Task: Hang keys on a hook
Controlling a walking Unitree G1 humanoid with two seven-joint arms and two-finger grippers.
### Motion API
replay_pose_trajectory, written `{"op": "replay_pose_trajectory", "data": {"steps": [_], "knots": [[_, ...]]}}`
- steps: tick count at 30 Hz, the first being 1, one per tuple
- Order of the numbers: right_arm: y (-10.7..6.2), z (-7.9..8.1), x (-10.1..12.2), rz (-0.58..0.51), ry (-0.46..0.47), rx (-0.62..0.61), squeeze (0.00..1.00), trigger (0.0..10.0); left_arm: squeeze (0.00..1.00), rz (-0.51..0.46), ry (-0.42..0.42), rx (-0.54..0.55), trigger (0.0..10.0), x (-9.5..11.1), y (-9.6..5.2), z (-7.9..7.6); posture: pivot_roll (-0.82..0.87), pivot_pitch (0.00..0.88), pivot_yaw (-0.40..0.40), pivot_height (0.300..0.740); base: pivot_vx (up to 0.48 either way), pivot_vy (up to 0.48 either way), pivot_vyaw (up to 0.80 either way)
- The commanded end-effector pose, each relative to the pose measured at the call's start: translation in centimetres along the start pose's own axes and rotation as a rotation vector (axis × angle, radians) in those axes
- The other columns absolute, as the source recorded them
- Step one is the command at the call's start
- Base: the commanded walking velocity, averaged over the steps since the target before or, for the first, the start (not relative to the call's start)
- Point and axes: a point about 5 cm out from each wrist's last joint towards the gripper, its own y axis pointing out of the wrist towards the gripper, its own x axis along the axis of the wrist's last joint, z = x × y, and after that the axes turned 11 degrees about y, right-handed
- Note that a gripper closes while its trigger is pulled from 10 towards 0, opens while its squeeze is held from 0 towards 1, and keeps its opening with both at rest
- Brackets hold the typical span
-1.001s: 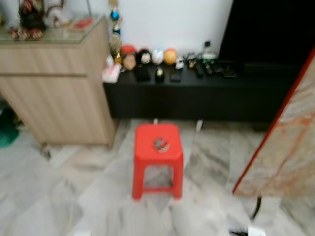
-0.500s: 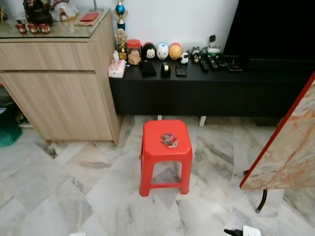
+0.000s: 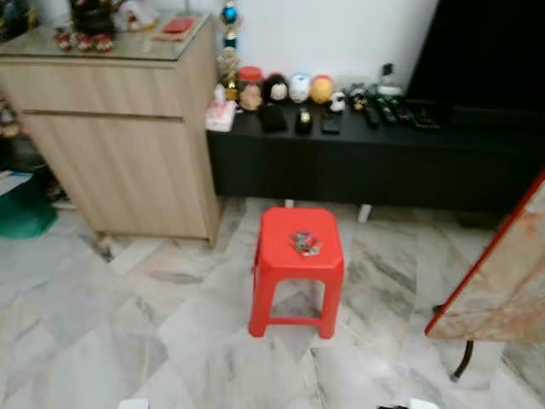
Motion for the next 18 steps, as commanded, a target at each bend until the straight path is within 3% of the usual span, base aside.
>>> {"op": "replay_pose_trajectory", "data": {"steps": [1, 6, 14, 18], "knots": [[0.1, 0.6, 0.9, -0.026, 0.016, 0.006, 0.00, 10.0, 0.00, 0.026, 0.008, 0.001, 10.0, -0.6, -0.1, 0.1, -0.04, 0.000, -0.031, 0.740, 0.334, 0.000, 0.00], [0.1, -0.2, 1.5, -0.034, 0.026, 0.000, 0.00, 10.0, 0.00, 0.025, 0.009, -0.002, 10.0, -0.6, -0.2, 0.1, -0.04, 0.000, -0.035, 0.740, 0.334, 0.000, 0.00], [-0.8, -5.7, 2.2, -0.052, 0.034, -0.069, 0.00, 10.0, 0.00, 0.023, 0.004, -0.003, 10.0, -0.6, -0.2, -0.1, -0.04, 0.000, -0.041, 0.740, 0.333, 0.000, 0.00], [-1.1, -7.0, 2.1, -0.056, 0.045, -0.086, 0.00, 10.0, 0.00, 0.023, 0.003, -0.003, 10.0, -0.6, -0.2, -0.1, -0.04, 0.000, -0.041, 0.740, 0.333, 0.000, 0.00]]}}
